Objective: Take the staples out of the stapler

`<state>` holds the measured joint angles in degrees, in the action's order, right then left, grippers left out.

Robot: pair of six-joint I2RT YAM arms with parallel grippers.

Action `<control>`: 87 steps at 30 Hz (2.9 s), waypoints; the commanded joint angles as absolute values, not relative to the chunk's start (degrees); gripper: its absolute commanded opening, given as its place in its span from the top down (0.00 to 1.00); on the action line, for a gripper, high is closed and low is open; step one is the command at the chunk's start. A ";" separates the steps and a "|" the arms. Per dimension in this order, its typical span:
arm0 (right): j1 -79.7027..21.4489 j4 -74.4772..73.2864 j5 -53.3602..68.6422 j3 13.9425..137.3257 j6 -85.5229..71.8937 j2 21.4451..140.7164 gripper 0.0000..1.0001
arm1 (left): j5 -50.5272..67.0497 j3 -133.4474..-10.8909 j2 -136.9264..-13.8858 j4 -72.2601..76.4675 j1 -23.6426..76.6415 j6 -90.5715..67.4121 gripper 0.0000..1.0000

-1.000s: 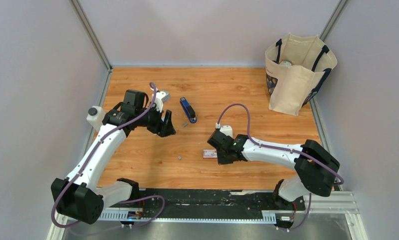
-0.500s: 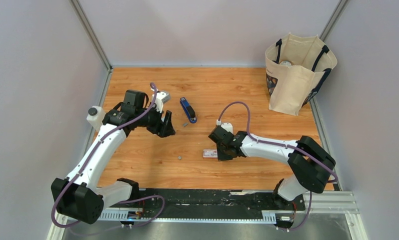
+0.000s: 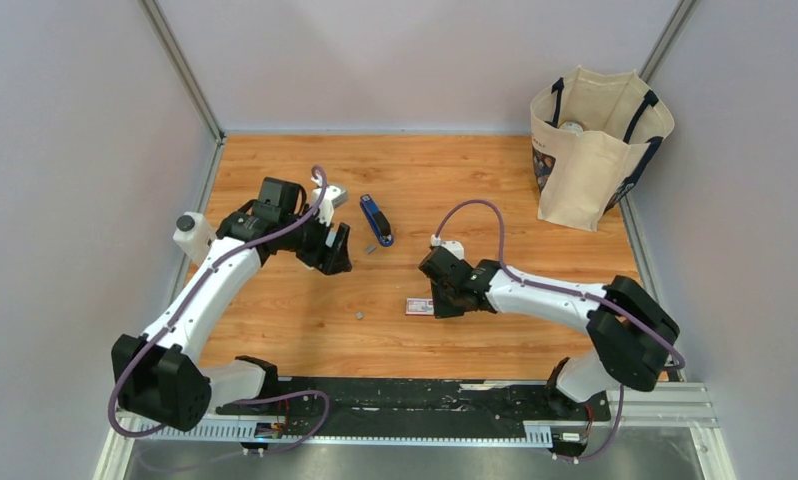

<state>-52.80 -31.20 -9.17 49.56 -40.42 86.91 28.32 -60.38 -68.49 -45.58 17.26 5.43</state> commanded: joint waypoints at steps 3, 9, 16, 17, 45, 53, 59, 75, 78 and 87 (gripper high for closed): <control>-52.47 -30.67 -6.94 49.57 -38.85 74.02 0.70 | 22.95 -64.24 -74.78 -43.33 19.77 10.45 0.17; -51.77 -33.05 -10.19 50.89 -38.76 63.47 0.61 | 16.10 -69.51 -85.76 -40.87 24.69 13.53 0.20; -49.40 -32.08 -13.44 48.26 -37.44 55.20 0.59 | 9.59 -79.70 -100.18 -40.08 27.60 15.03 0.27; -49.13 -31.82 -13.80 47.73 -37.09 54.41 0.59 | 8.88 -81.11 -102.20 -40.43 27.60 15.03 0.28; -42.54 -24.61 -9.05 44.83 -31.55 57.48 0.59 | 3.69 -100.71 -123.13 -46.66 30.15 16.53 0.32; -42.54 -23.90 -8.44 43.33 -32.69 57.48 0.60 | 6.33 -99.77 -122.88 -48.34 30.15 15.47 0.32; -42.54 -23.82 -8.26 43.50 -32.70 57.30 0.59 | 5.98 -90.27 -117.95 -45.97 30.15 17.40 0.32; -42.54 -23.47 -8.09 43.94 -33.92 57.39 0.63 | 7.29 -92.02 -118.83 -45.53 30.23 17.58 0.33; -42.54 -23.12 -8.00 43.95 -33.84 57.83 0.65 | 8.00 -92.63 -119.18 -45.61 30.32 17.67 0.37; -42.54 -23.11 -7.91 43.86 -33.66 58.01 0.69 | 8.09 -94.13 -120.15 -46.05 30.59 17.93 0.43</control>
<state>-42.81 -25.54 -8.10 43.11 -33.58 58.11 7.11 -92.07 -119.61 -45.78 30.06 16.88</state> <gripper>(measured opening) 0.308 0.581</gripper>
